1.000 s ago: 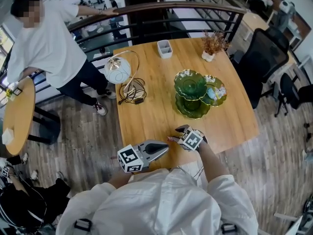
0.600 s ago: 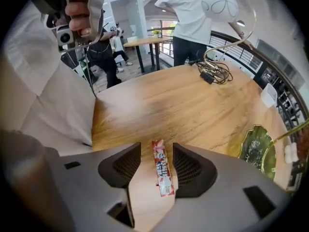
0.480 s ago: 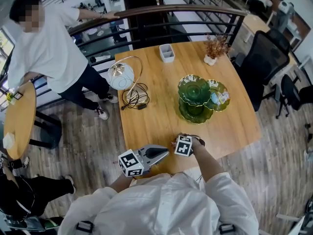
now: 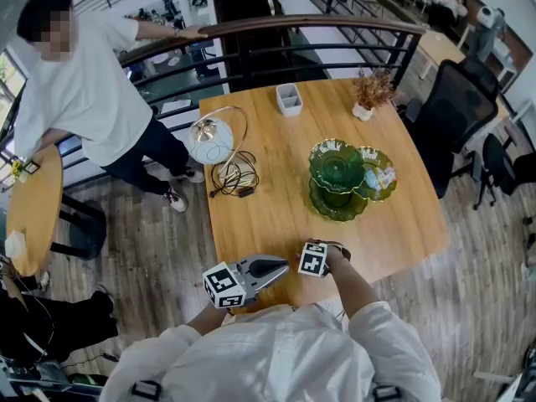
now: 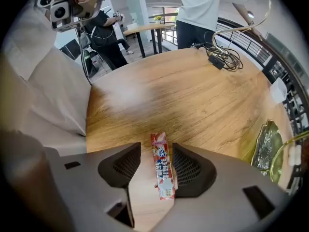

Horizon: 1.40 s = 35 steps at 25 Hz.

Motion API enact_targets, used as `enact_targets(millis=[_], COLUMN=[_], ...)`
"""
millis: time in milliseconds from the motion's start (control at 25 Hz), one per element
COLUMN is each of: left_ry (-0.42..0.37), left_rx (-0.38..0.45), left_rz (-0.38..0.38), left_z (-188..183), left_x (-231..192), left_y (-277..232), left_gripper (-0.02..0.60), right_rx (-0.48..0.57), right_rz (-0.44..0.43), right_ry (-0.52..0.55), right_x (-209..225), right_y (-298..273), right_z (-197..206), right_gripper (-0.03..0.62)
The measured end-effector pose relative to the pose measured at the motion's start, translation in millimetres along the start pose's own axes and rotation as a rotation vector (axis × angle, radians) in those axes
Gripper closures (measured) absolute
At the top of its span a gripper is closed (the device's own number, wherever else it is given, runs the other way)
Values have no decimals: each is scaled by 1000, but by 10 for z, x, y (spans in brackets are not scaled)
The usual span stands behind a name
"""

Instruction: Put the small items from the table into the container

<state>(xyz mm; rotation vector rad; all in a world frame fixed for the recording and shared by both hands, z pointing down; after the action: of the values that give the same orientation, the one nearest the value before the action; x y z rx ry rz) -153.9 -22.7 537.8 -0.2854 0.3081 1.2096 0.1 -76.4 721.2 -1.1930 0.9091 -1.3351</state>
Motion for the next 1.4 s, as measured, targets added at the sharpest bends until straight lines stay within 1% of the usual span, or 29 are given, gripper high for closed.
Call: enact_targets(millis=[480, 800, 880, 960, 1000, 1120, 1280, 1400], left_ry=[24, 25, 26, 26, 26, 26, 28, 25], left_rx=[11, 11, 13, 13, 11, 10, 9, 5], left_rz=[-10, -12, -12, -11, -11, -13, -12, -6], left_z=[-13, -5, 0, -2, -1, 4, -11, -4], left_x=[-103, -121, -127, -131, -132, -146, -150, -147], left_y=[11, -8, -11, -14, -15, -10, -11, -12], left_gripper=[573, 574, 574, 572, 574, 572, 572, 573], right_rx=[-62, -78, -78, -79, -79, -77, -56, -5], right_rz=[-7, -2, 10, 27, 34, 45, 63, 76], right_ry=[-5, 29, 28, 33, 36, 37, 11, -35], right_x=[45, 63, 74, 85, 86, 87, 81, 86], right_y=[-150, -154, -154, -148, -146, -148, -126, -59], right_z=[81, 73, 73, 74, 75, 77, 109, 140], right_gripper=[402, 407, 430, 477, 480, 484, 487, 487])
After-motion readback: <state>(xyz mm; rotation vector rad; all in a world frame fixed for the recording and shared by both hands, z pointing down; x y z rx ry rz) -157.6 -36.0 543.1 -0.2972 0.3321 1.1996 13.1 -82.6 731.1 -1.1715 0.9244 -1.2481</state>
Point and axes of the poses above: the fingertips, and each gripper's own axes: y backward along the fingers, x to its right, z out of its underside, the point moved 9 cm from there along y, backward along the fingers, and after that the axes turned 3 degrees about -z, right-handed, at the moved point
